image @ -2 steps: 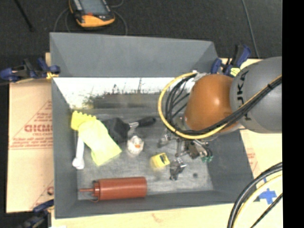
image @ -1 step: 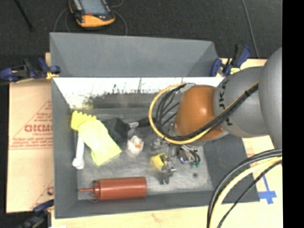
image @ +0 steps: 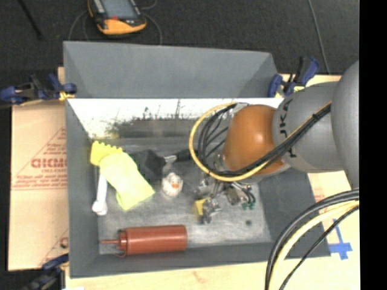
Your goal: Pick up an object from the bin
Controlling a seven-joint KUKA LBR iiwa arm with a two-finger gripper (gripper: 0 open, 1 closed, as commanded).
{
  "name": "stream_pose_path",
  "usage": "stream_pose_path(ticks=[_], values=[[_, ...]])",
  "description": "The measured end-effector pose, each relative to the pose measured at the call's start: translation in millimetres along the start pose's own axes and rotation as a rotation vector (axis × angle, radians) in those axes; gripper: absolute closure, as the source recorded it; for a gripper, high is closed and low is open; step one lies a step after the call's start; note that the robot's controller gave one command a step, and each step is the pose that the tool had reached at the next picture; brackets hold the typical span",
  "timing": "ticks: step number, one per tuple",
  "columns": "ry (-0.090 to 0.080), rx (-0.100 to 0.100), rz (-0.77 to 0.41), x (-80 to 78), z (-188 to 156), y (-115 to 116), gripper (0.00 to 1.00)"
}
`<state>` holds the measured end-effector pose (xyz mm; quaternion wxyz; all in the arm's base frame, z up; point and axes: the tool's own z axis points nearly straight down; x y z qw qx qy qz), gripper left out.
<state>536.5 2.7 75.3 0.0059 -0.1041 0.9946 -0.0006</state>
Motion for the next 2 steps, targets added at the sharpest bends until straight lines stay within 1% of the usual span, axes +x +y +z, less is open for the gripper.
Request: stream_pose_path(ticks=[2], values=[[0.001,0.000,0.000,-0.3,-0.7,-0.2,1.00]])
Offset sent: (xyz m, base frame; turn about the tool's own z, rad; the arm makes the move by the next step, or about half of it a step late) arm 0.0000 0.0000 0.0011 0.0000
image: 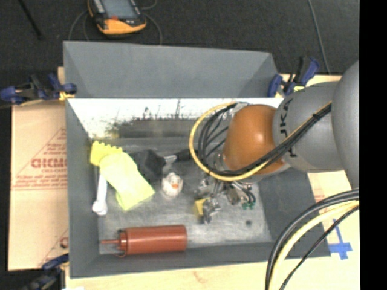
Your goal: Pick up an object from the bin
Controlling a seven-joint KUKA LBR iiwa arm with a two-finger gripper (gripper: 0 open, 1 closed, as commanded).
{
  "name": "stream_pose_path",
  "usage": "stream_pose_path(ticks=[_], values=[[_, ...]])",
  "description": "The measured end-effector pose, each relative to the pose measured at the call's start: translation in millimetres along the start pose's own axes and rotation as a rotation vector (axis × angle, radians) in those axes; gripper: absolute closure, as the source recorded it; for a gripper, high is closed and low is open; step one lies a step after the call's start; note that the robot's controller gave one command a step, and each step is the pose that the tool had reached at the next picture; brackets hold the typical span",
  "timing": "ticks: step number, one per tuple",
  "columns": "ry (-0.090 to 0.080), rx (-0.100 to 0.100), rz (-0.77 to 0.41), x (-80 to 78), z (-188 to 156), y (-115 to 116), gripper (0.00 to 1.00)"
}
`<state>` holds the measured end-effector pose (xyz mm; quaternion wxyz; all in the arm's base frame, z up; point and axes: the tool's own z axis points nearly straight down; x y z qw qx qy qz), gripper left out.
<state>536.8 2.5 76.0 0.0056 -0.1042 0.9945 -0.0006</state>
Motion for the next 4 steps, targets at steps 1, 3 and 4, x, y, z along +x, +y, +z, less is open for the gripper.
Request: stream_pose_path(ticks=[1,3,4], values=[[0.001,0.000,0.000,-0.5,-3,0,1.00],[0.003,-0.001,0.000,-1.0,-12,0,1.00],[0.007,-0.001,0.000,-0.9,-22,-1,1.00]])
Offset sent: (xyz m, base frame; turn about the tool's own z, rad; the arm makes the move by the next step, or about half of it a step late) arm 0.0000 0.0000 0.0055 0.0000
